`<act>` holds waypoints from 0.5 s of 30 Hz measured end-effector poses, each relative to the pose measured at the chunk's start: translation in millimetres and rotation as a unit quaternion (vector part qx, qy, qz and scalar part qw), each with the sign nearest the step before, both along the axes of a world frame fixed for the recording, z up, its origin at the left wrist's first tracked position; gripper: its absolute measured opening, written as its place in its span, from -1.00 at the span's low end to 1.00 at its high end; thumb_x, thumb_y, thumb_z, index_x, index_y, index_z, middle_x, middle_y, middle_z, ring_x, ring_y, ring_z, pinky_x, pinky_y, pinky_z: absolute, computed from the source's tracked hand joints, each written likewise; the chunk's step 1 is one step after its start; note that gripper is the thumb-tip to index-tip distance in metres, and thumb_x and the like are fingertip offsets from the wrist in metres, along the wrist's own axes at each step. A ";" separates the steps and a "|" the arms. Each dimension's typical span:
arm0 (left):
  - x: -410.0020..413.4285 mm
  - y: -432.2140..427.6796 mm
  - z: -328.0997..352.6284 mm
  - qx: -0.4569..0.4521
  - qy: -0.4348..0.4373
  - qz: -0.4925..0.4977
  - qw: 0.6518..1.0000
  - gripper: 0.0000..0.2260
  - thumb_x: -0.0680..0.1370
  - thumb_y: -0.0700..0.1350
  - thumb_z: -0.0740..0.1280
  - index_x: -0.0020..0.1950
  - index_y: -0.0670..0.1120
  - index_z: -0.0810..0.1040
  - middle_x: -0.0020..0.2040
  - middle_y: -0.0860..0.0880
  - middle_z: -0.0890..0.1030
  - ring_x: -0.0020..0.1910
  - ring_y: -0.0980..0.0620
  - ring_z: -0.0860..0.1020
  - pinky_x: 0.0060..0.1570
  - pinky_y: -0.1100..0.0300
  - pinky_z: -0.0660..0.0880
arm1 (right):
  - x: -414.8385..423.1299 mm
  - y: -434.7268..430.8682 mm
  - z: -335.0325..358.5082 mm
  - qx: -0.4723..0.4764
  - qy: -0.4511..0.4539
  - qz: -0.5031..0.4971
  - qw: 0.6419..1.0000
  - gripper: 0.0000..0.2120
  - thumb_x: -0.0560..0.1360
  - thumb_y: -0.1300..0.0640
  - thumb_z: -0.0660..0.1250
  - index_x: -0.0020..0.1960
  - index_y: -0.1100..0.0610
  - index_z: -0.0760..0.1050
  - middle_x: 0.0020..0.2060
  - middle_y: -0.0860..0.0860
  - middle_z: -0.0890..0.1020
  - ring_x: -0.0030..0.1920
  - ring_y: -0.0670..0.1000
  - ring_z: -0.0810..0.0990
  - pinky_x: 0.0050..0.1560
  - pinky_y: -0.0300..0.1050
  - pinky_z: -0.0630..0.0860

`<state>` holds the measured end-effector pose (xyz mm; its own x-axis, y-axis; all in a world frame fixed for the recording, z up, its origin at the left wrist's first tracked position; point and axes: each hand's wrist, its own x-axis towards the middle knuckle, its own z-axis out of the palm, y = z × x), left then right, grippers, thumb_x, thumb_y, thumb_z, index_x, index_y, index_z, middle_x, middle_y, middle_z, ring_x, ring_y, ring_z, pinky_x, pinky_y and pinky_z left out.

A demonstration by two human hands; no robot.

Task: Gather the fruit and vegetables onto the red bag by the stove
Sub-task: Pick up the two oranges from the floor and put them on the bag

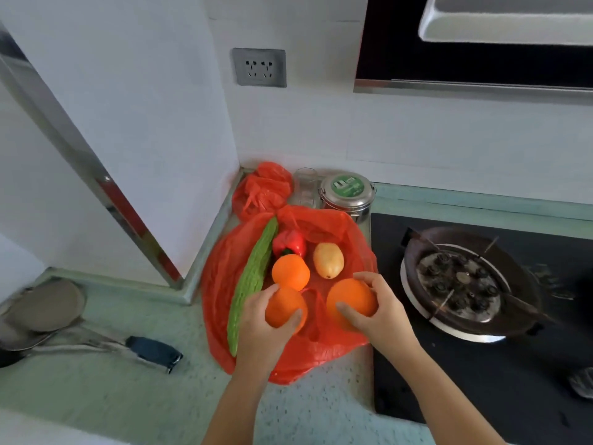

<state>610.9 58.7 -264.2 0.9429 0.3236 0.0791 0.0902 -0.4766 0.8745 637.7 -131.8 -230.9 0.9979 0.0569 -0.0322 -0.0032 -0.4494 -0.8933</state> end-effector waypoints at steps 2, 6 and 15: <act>8.5 3.7 -8.1 0.021 0.000 -0.024 0.999 -0.54 0.35 -0.08 0.51 0.22 0.03 0.49 0.09 0.08 0.40 0.05 0.23 0.33 -0.01 0.60 0.20 | 9.9 6.7 -8.2 -0.020 0.013 -0.001 1.000 -0.50 0.32 -0.05 0.47 0.17 -0.14 0.32 0.10 -0.12 0.43 0.00 -0.15 0.45 -0.25 -0.38 0.40; 22.6 5.7 -21.9 0.028 0.038 -0.071 0.996 -0.49 0.36 -0.01 0.50 0.27 0.07 0.46 0.10 0.06 0.36 0.11 0.16 0.37 0.07 0.29 0.33 | 25.0 14.0 -22.8 -0.055 0.024 -0.004 0.998 -0.50 0.33 -0.05 0.46 0.18 -0.12 0.32 0.10 -0.14 0.40 -0.02 -0.20 0.41 -0.25 -0.41 0.36; 40.2 9.5 -44.2 0.022 0.082 -0.097 0.992 -0.28 0.20 0.32 0.25 0.32 0.08 0.42 0.09 0.05 0.29 0.13 0.13 0.32 0.14 0.23 0.33 | 52.3 23.4 -50.9 -0.097 0.064 -0.002 0.993 -0.45 0.35 -0.05 0.45 0.26 -0.03 0.33 0.13 -0.12 0.35 0.04 -0.13 0.37 -0.21 -0.45 0.30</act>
<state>651.1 68.2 -308.4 0.9883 0.1345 -0.0713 0.1331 -0.5362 0.8335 690.0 -108.4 -281.8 0.9851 0.0340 -0.1685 -0.1126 -0.6131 -0.7819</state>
